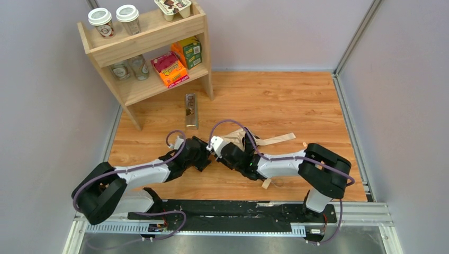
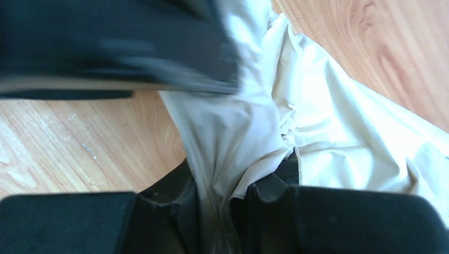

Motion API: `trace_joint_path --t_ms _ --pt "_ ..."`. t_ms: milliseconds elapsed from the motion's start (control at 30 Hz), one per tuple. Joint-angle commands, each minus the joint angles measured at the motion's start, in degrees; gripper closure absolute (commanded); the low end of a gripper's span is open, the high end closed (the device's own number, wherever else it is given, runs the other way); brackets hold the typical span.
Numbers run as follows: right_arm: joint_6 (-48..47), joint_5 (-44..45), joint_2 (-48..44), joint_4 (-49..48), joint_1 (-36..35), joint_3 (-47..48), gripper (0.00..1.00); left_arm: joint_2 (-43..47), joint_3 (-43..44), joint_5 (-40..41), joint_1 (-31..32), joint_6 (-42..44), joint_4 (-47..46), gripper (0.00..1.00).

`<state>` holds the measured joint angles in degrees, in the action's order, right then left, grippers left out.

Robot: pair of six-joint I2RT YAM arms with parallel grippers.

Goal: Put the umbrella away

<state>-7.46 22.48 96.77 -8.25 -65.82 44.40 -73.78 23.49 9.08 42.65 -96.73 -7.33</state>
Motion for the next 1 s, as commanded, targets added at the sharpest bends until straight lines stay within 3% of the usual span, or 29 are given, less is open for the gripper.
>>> trace_joint_path --t_ms 0,167,400,467,733,967 --pt "6.7 -24.9 1.1 2.5 8.6 -4.2 1.00 8.4 -5.7 6.6 -0.4 5.7 2.2 0.19" --pt "8.7 -47.4 3.4 2.9 16.0 -3.2 1.00 17.3 -8.6 7.4 -2.0 10.1 3.3 0.19" --pt "11.9 -65.7 9.0 1.4 23.5 -0.7 1.00 17.3 -8.6 4.7 -2.0 11.6 0.1 0.18" --pt "12.2 -68.1 10.3 1.3 24.5 0.1 1.00 13.9 -6.1 4.5 -1.9 10.6 1.0 0.18" --pt "12.7 -72.7 14.3 2.1 26.2 2.6 1.00 -0.1 -2.0 2.5 -1.9 12.5 -9.8 0.18" --pt "11.6 -75.5 15.8 3.8 26.1 4.4 1.00 -8.8 0.4 4.5 -1.9 10.2 -5.9 0.17"
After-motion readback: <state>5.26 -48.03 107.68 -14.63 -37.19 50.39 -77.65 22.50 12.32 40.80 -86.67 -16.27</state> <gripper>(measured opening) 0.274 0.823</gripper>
